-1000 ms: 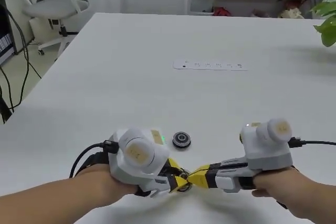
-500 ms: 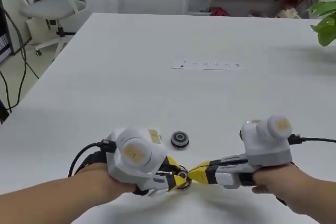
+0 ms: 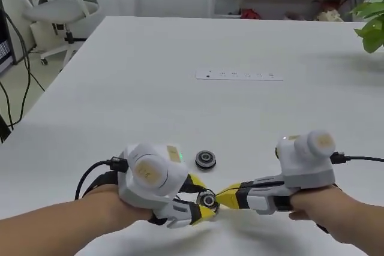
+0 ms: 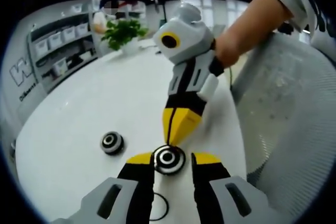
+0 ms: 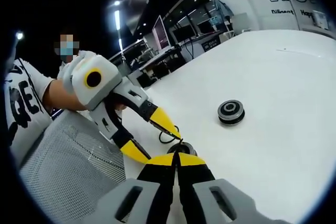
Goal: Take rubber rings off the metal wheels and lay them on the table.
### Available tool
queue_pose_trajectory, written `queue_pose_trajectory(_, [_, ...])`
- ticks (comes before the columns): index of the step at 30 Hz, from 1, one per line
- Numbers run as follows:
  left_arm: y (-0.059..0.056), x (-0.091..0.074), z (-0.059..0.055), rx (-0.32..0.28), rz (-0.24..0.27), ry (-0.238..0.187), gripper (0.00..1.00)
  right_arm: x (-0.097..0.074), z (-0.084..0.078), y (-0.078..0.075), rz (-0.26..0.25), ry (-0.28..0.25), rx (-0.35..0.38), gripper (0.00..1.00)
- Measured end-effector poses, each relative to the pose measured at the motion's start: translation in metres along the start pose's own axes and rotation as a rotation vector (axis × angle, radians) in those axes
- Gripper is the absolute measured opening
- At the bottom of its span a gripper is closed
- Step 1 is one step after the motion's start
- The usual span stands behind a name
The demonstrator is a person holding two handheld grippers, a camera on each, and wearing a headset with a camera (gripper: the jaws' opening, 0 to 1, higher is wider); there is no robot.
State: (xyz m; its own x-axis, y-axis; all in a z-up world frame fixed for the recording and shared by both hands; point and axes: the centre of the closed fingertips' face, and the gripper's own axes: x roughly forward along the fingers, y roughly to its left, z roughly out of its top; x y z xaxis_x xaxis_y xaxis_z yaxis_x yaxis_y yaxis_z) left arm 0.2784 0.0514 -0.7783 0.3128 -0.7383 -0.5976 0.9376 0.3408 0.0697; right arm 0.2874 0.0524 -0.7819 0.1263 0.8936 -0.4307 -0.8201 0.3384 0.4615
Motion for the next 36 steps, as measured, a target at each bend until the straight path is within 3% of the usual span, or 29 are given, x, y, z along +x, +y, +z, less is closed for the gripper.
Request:
queue_pose_trajectory(14, [-0.002,-0.020,0.009,-0.035,0.000,-0.051,0.41,-0.002,0.005,0.004,0.006,-0.010,-0.003,0.00])
queue_pose_trajectory(26, [0.009,-0.042,0.005,-0.079,0.044,-0.075,0.49,-0.004,0.008,0.009,0.017,-0.011,-0.011,0.00])
queue_pose_trajectory(36, [0.020,-0.061,-0.001,-0.140,0.081,-0.102,0.56,-0.005,0.018,0.011,0.019,-0.048,-0.001,0.00])
